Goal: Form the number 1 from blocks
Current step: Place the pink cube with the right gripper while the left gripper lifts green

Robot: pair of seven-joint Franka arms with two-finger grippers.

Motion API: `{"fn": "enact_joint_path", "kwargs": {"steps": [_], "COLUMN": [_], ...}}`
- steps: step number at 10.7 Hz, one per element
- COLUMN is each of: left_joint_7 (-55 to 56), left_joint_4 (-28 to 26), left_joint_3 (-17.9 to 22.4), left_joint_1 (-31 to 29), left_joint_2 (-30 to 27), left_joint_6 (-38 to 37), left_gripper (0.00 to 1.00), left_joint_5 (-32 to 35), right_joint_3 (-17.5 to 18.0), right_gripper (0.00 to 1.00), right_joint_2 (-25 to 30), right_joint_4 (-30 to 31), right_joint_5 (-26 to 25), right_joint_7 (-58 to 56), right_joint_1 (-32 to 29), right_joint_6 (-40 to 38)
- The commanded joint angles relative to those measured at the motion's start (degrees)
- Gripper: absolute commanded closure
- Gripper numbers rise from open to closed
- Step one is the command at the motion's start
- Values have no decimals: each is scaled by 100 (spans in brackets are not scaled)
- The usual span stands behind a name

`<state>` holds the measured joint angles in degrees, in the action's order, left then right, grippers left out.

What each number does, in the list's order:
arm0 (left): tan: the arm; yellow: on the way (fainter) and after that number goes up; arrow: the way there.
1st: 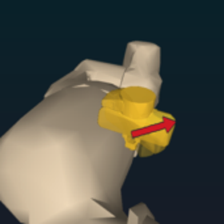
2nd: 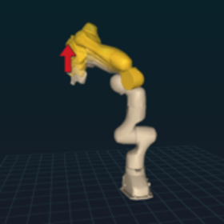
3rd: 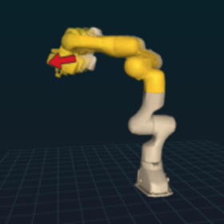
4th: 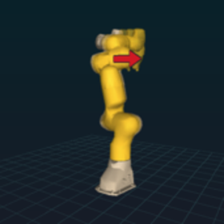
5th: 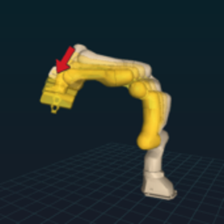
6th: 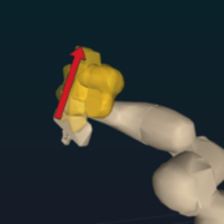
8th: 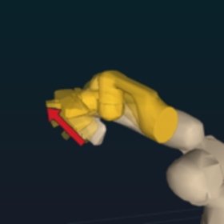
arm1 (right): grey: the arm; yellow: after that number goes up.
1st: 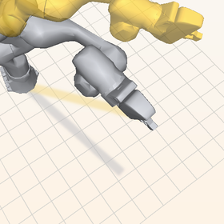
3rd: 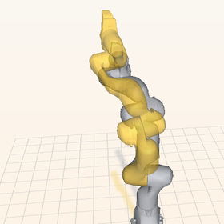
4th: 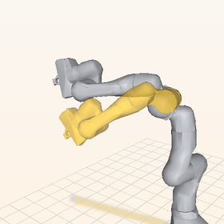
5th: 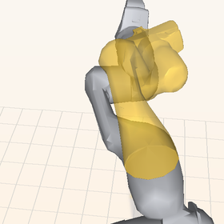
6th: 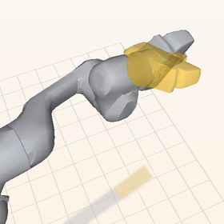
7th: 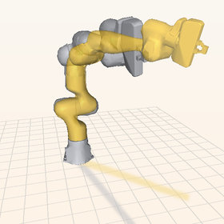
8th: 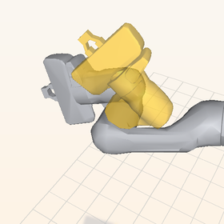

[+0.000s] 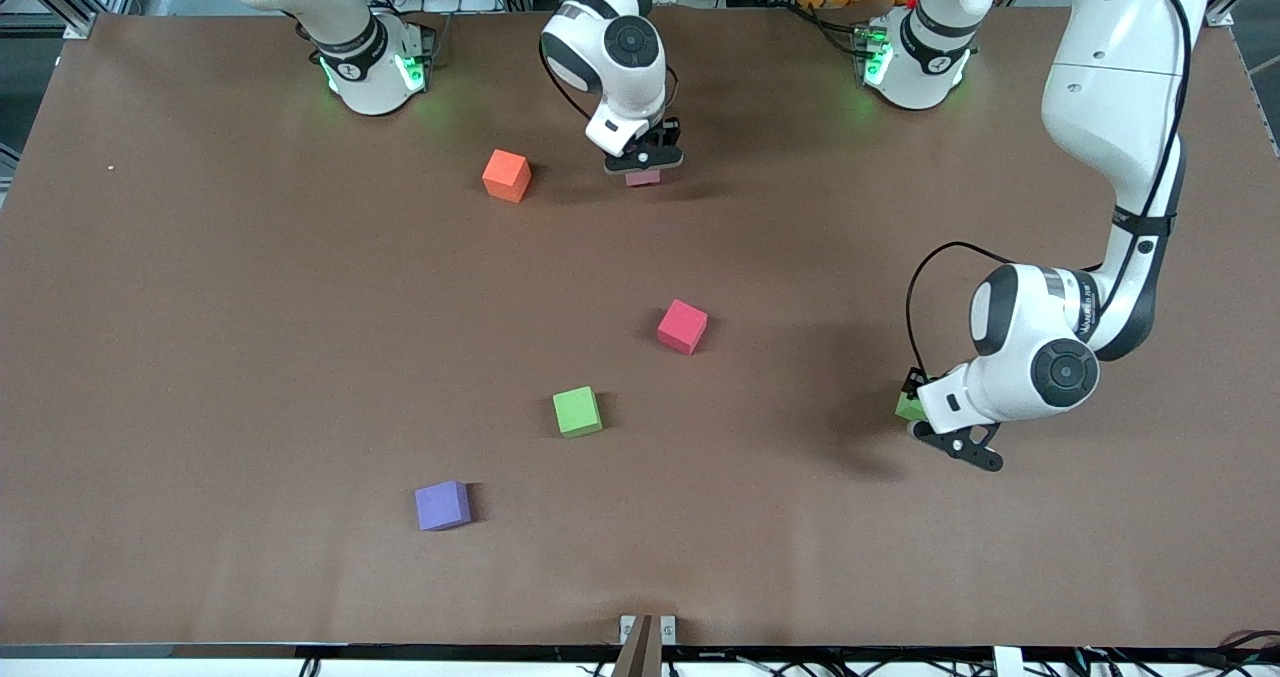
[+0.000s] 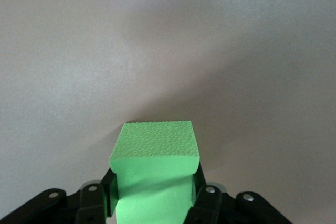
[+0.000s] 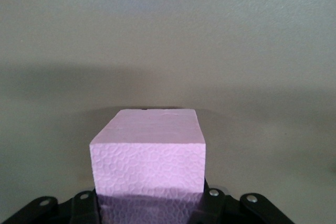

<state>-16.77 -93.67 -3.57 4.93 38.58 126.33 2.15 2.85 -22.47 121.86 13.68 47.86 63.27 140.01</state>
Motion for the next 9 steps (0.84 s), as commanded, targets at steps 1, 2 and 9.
{"fn": "enact_joint_path", "kwargs": {"steps": [1,2,9], "left_joint_7": [-28,146,2484], "left_joint_4": [34,-19,-571], "left_joint_3": [58,41,-829], "left_joint_1": [96,122,192], "left_joint_2": [-131,-288,-1089], "left_joint_6": [24,-20,-987], "left_gripper": [100,100,100], "left_joint_5": [-109,-127,-145], "right_joint_3": [-4,-4,-4], "right_gripper": [93,92,0], "right_joint_2": [95,85,41], "right_joint_4": [163,163,154], "right_joint_5": [162,162,179], "right_joint_7": [13,13,353], "right_joint_1": [80,132,247], "right_joint_6": [105,105,114]}}
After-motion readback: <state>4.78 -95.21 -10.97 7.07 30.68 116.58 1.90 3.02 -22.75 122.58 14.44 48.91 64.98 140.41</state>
